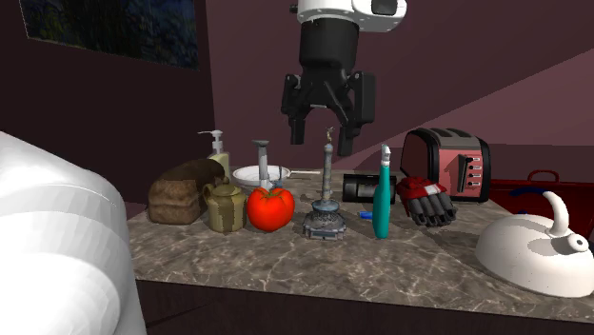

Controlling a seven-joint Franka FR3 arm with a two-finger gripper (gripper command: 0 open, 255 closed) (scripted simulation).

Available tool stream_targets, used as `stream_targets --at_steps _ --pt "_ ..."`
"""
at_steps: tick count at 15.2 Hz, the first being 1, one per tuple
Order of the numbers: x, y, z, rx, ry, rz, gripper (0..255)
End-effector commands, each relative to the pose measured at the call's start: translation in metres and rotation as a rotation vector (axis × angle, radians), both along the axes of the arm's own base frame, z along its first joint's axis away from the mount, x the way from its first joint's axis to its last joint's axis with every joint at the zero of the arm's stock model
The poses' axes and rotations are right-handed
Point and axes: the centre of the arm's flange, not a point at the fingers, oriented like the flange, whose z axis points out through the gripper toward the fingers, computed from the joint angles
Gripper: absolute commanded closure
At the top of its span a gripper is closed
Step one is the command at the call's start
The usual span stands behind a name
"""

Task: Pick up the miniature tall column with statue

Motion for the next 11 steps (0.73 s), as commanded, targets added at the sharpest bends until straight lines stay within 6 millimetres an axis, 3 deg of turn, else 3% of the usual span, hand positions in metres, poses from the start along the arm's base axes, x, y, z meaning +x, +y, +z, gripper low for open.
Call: stream_targets --at_steps 1,11 --pt "0.0 0.0 0.0 0.0 0.0 0.0 0" --pt "0.093 0.093 0.008 0.036 0.047 -0.041 0"
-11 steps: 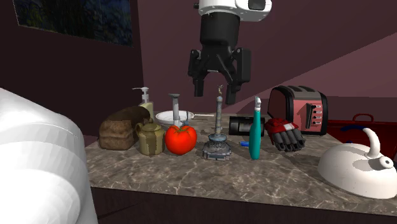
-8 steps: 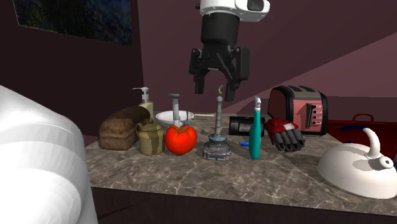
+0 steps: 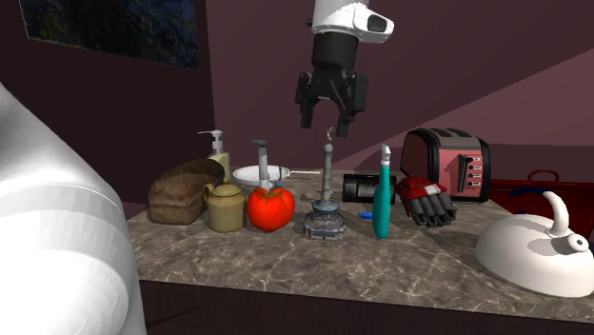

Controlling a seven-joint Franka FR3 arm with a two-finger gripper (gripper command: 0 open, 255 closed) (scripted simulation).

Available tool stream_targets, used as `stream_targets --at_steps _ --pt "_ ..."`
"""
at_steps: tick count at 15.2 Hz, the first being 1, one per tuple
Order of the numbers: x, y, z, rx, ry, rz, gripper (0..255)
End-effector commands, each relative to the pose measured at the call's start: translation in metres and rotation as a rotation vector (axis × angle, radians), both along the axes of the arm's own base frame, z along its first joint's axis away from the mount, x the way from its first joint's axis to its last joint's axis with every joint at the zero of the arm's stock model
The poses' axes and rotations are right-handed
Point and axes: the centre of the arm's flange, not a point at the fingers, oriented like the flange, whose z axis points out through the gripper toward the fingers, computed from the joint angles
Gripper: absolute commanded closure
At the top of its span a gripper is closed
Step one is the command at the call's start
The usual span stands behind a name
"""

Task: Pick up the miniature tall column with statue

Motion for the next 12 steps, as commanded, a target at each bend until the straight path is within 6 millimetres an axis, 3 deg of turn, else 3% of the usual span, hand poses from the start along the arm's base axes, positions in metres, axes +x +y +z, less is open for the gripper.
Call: stream_targets --at_steps 1,12 --pt "0.021 0.019 -0.001 0.008 0.01 -0.009 0" --pt "0.128 0.117 0.006 0.048 0.062 -0.054 0"
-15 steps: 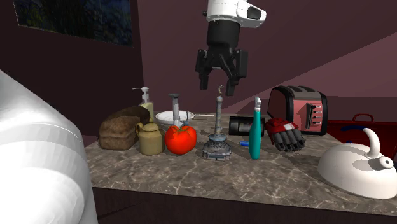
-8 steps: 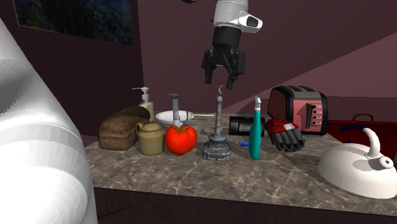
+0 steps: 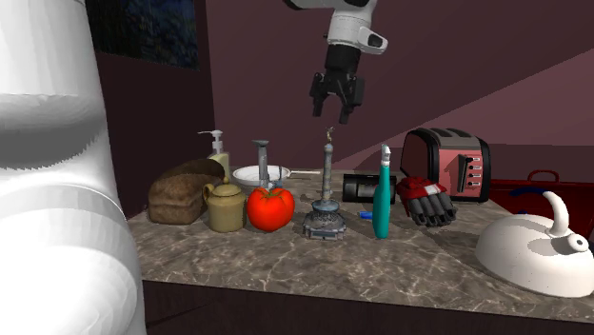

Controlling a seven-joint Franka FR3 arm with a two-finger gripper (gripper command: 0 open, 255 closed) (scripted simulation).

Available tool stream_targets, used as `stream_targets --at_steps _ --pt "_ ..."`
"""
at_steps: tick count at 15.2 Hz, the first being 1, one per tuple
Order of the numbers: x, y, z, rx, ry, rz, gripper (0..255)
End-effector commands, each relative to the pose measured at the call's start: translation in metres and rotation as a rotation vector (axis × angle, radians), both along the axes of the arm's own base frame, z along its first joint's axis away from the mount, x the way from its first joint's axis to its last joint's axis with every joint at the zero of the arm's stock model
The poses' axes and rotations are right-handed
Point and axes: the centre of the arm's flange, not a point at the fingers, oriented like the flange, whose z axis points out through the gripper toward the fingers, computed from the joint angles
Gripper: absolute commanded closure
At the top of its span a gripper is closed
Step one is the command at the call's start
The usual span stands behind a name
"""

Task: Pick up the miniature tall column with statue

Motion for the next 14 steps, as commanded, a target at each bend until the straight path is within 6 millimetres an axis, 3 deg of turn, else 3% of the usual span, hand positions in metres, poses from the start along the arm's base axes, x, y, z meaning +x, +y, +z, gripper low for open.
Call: stream_targets --at_steps 1,2,9,12,13,14 --pt "0.021 0.017 -0.001 0.008 0.01 -0.01 0" --pt "0.03 0.025 -0.001 0.011 0.014 -0.013 0" --pt "0.03 0.025 -0.038 0.011 0.014 -0.013 0" --pt "0.03 0.025 -0.041 0.011 0.014 -0.013 0" --pt "0.03 0.025 -0.041 0.011 0.014 -0.013 255" --pt "0.03 0.025 -0.041 0.011 0.014 -0.013 255"
